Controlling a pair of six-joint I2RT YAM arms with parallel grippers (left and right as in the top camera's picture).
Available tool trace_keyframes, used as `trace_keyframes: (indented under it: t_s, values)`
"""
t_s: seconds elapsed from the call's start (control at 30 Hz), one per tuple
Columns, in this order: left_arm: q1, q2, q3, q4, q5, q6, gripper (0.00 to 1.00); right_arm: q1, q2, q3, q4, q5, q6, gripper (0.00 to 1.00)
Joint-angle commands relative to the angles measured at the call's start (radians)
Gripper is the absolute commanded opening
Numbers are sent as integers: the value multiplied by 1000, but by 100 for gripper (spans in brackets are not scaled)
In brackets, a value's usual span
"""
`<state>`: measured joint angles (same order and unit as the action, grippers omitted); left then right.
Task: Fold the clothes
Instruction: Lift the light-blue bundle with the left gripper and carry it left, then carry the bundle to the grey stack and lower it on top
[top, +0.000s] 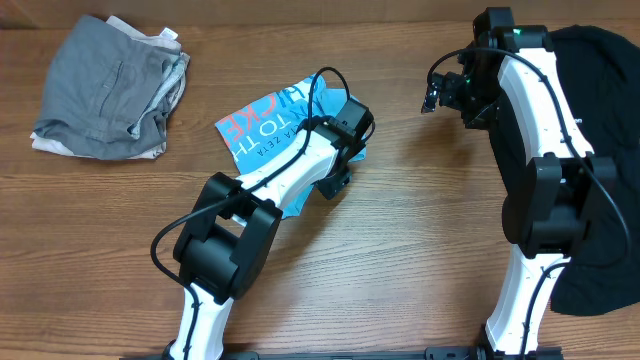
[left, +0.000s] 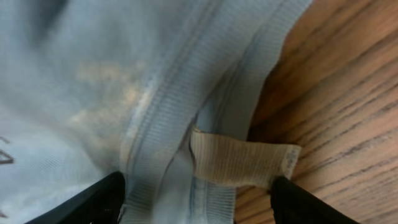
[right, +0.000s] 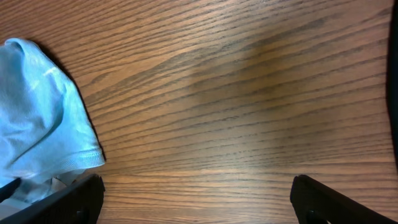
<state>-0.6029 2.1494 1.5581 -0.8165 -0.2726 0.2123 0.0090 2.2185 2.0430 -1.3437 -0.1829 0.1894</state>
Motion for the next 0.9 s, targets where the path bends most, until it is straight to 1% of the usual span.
trace_keyframes:
  t_s: [0.0,0.1,0.33,0.4,0.43,0.47,0.6,0.63,0.73,0.87]
  values:
    - [24,5,-43,47,-76,-27,79,2,-32,23,7,-2,-6,100]
    - [48,5,-96,139,-78,-35,80,2,-32,23,6,-2,-6,100]
    - [112,5,-279,416,-74,-37,79,2,-32,23,8,-2,-6,100]
    - [123,5,-330,491,-61,-36,76,2,-32,23,9,-2,-6,100]
    - [126,6,-348,519,-50,-35,70,2,-32,23,10,-2,-6,100]
    - [127,6,-364,546,-32,-33,61,2,-32,23,14,-2,-6,100]
    - [126,6,-388,595,-19,-25,10,2,-32,23,14,-2,-6,100]
    - [126,5,-388,603,-29,-24,5,2,-32,23,13,-2,-6,100]
    - [126,1,-374,605,-105,-10,4,2,-32,23,10,-2,-6,100]
    - [127,-52,-277,496,-252,-10,4,2,-32,23,-1,-2,-6,100]
